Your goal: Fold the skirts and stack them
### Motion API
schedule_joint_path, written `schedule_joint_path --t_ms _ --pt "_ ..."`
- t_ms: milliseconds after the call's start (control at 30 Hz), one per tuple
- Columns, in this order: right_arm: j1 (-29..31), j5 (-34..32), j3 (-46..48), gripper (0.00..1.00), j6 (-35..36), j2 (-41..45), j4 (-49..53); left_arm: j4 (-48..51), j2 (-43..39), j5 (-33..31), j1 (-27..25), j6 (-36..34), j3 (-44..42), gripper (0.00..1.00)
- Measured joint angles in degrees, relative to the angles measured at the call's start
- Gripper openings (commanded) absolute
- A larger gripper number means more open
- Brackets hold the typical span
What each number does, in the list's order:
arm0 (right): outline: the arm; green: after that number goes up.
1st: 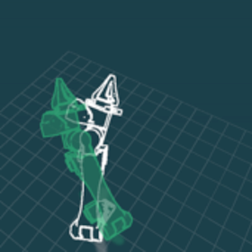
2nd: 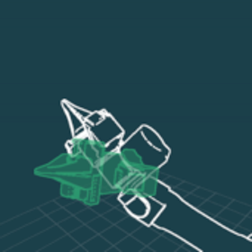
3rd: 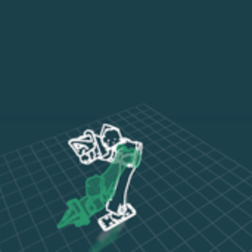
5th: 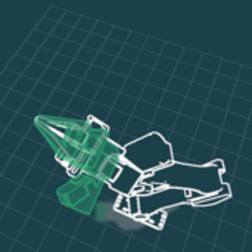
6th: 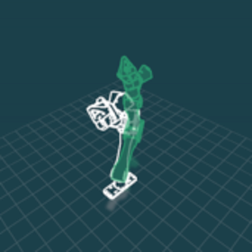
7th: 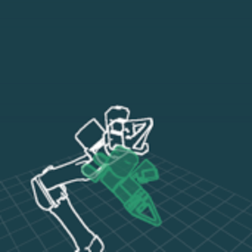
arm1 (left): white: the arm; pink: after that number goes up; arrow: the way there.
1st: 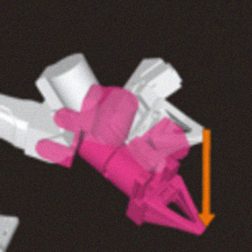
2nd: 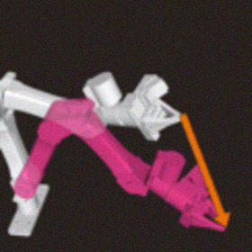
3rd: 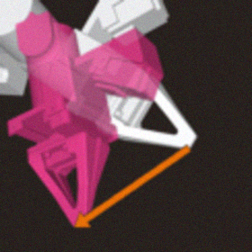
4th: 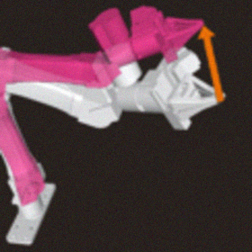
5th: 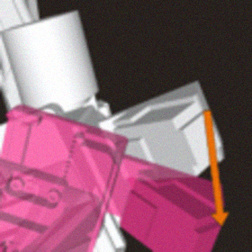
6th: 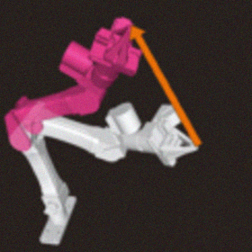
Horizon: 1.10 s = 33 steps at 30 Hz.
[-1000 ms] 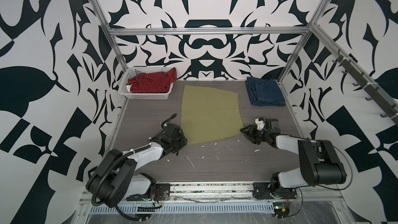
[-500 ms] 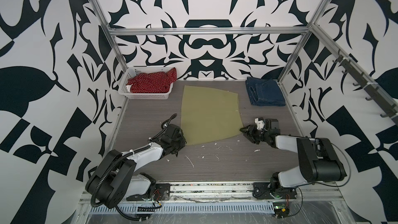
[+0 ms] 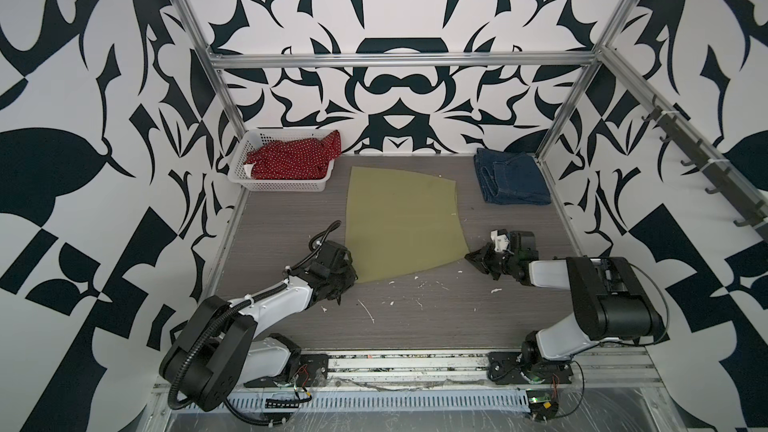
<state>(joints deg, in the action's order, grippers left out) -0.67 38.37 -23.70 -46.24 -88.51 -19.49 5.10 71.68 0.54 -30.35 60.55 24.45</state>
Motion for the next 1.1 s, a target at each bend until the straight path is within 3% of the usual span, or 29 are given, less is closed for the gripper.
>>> schedule_joint_path --t_ms 567,667,767,1100 --pt "0.07 -0.74 2.03 0.00 -0.11 11.80 8.50 9.01 -7.54 -2.23 0.00 -5.11 0.07 0.00" --pt "0.07 -1.40 2.01 0.23 1.03 15.47 12.87 10.67 -9.18 -2.78 0.02 -7.50 0.72 0.00" --pt "0.35 -1.51 2.12 0.37 2.29 15.54 15.08 10.69 -9.05 -2.89 0.02 -9.07 1.62 0.00" --pt "7.15 -3.02 3.43 0.44 -0.44 11.37 8.94 10.01 -8.07 -2.49 0.02 -9.62 1.55 0.00"
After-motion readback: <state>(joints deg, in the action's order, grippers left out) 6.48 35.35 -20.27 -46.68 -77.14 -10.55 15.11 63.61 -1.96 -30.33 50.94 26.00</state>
